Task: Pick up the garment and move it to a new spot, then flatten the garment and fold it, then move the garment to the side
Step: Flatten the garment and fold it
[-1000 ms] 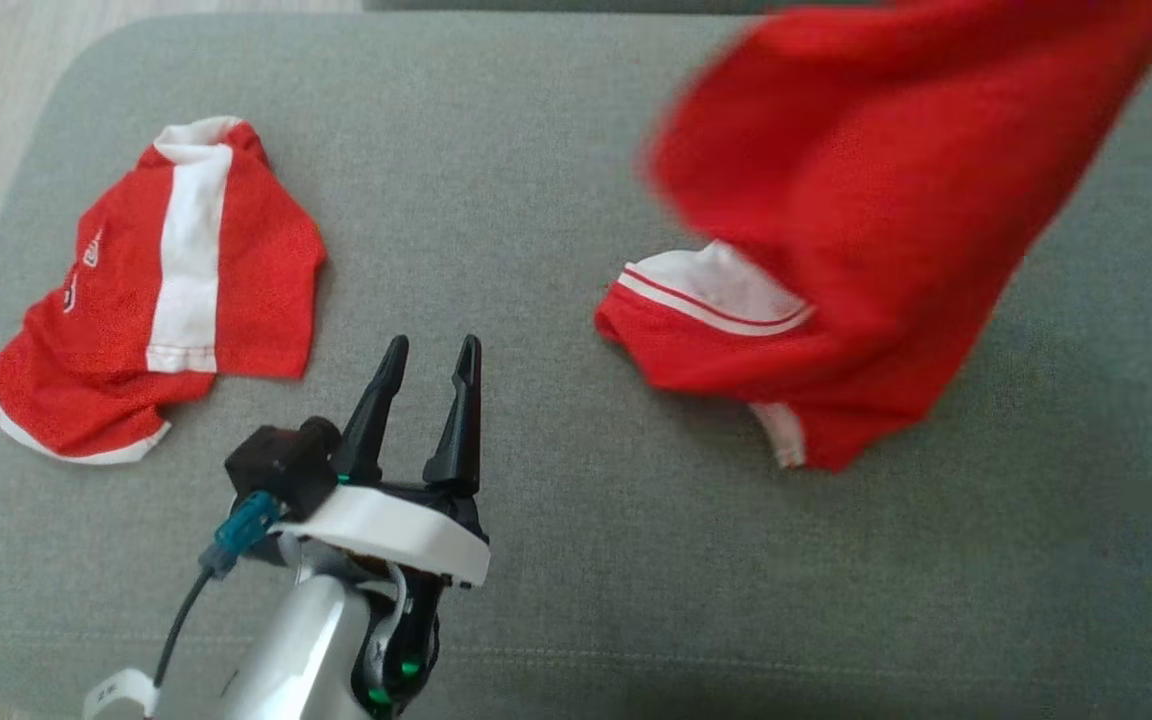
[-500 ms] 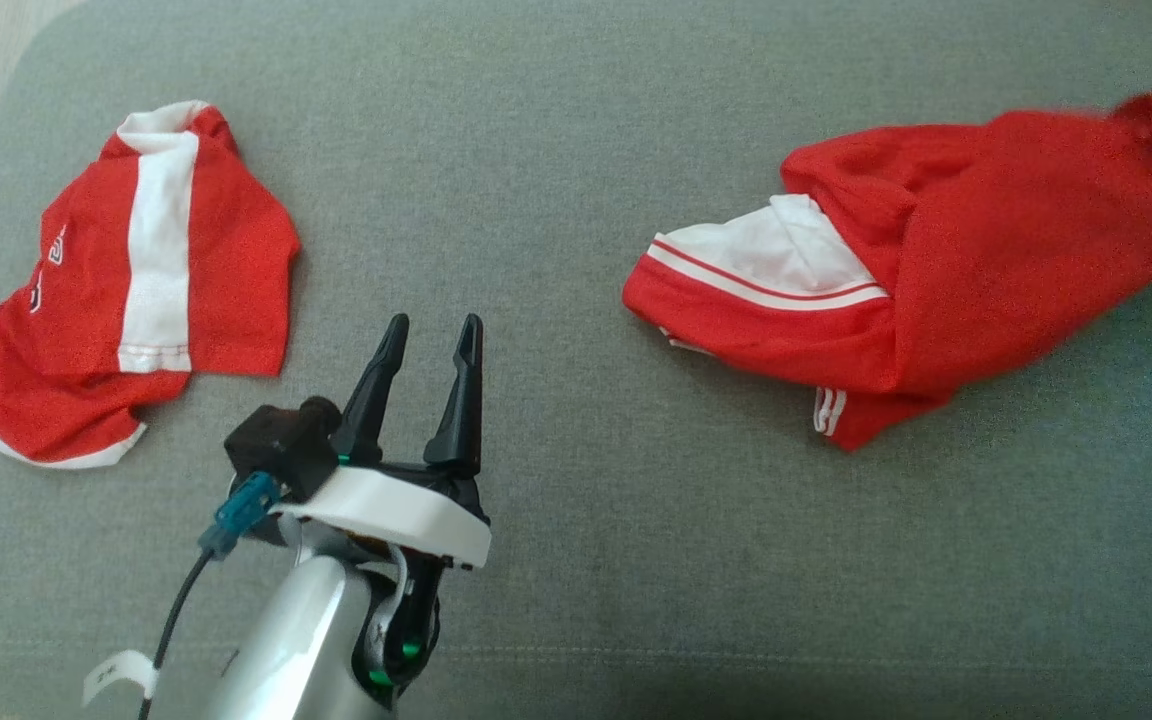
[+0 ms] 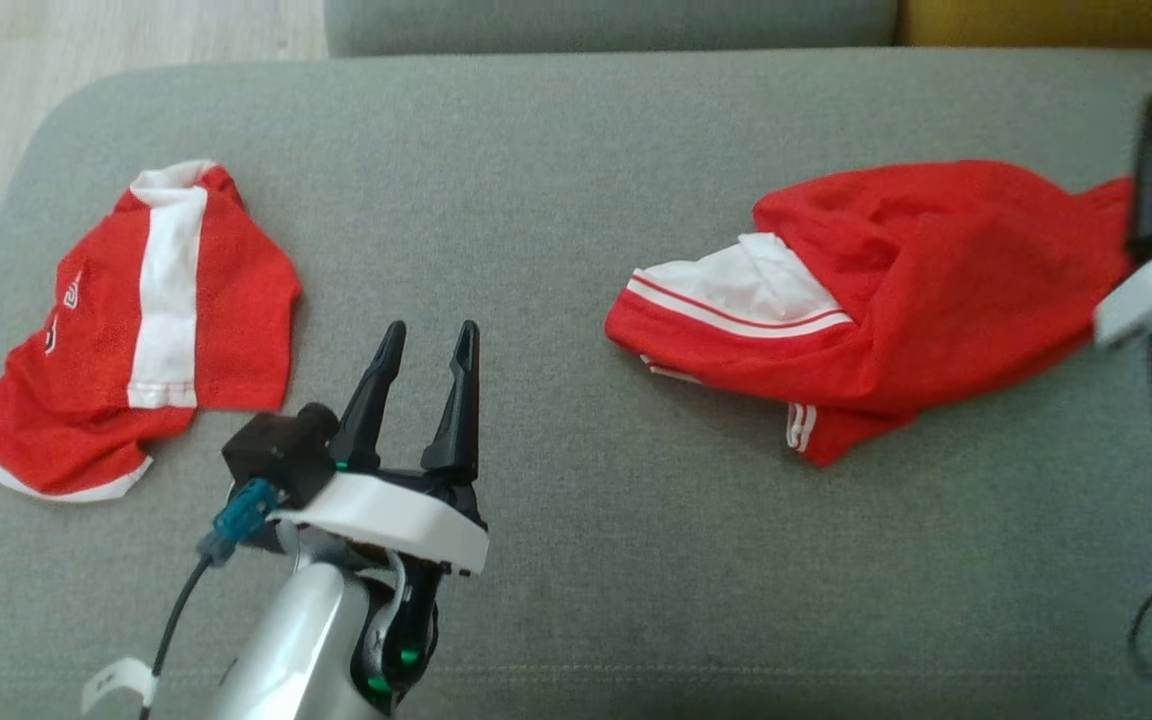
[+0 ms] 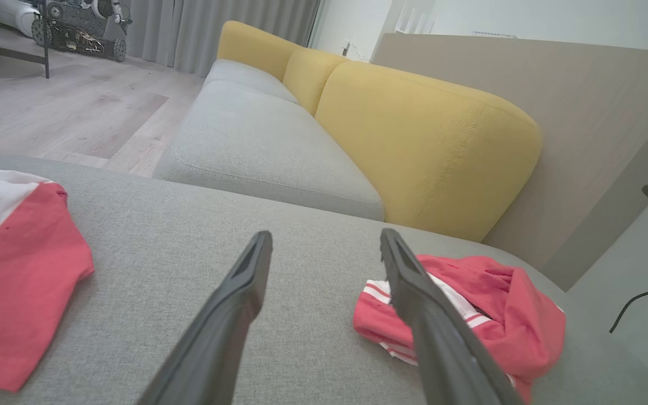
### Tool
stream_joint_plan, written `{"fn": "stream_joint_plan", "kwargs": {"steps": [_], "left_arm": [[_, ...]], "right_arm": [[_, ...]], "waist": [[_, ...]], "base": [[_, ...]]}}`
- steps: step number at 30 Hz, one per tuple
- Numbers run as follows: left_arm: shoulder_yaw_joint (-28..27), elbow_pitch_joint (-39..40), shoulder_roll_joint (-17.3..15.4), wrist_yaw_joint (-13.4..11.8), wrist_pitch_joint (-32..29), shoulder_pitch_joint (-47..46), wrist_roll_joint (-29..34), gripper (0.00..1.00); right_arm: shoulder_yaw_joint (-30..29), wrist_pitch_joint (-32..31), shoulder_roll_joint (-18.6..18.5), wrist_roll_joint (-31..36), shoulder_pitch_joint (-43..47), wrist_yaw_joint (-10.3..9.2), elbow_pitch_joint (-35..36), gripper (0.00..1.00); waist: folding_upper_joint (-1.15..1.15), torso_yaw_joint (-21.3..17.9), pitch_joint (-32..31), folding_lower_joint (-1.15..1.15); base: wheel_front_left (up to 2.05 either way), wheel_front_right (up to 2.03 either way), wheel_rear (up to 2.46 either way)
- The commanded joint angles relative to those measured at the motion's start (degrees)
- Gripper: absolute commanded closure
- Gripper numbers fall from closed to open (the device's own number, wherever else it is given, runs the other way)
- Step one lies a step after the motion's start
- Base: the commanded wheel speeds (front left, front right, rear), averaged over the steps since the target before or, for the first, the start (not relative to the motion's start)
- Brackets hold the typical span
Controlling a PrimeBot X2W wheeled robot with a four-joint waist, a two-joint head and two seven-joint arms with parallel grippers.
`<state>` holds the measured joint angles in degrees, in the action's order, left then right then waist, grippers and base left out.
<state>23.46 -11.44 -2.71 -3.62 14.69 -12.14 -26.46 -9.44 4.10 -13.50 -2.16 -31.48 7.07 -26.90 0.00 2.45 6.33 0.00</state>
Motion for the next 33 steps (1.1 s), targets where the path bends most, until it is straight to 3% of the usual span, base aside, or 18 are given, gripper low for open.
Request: {"fn": "stream_joint_plan", "kwargs": {"steps": [1,10,18,25,33], "left_arm": [[-1.90,2.14,-0.17,-0.31,0.30,-0.91,-0.21,0.00],[-2.33,2.56,-0.17,-0.24,0.30,0.78,-0.37,0.00],[-1.54,-0.70,-0.17,1.63,0.30,-2.32,1.53,0.00],[1.74,-10.74,-0.20,3.96,-0.78,-13.19,5.49,0.00],[4.91,-27.27,-1.39,4.70,-9.59,-31.50,10.61,0.00]], "right_arm": [[2.02,1.01,0.80,-1.76,2.58,0.42,5.04,0.00],[5.70,2.73,7.25,-5.51,19.71,0.42,20.95,0.00],[7.41,2.88,9.78,-5.48,23.40,0.42,25.04,0.00],[9.80,2.96,10.34,-5.11,21.75,0.42,26.27,0.00],[12.48,4.17,10.59,-6.29,19.38,0.42,26.37,0.00]], "waist": [[0.00,-0.32,-0.89,0.00],[0.00,-2.50,-2.30,0.00],[0.00,-7.22,1.01,0.00],[0.00,-11.38,5.00,0.00],[0.00,-16.80,10.70,0.00]], "base": [[0.00,0.00,0.00],[0.00,0.00,0.00],[0.00,0.00,0.00],[0.00,0.00,0.00],[0.00,0.00,0.00]]}}
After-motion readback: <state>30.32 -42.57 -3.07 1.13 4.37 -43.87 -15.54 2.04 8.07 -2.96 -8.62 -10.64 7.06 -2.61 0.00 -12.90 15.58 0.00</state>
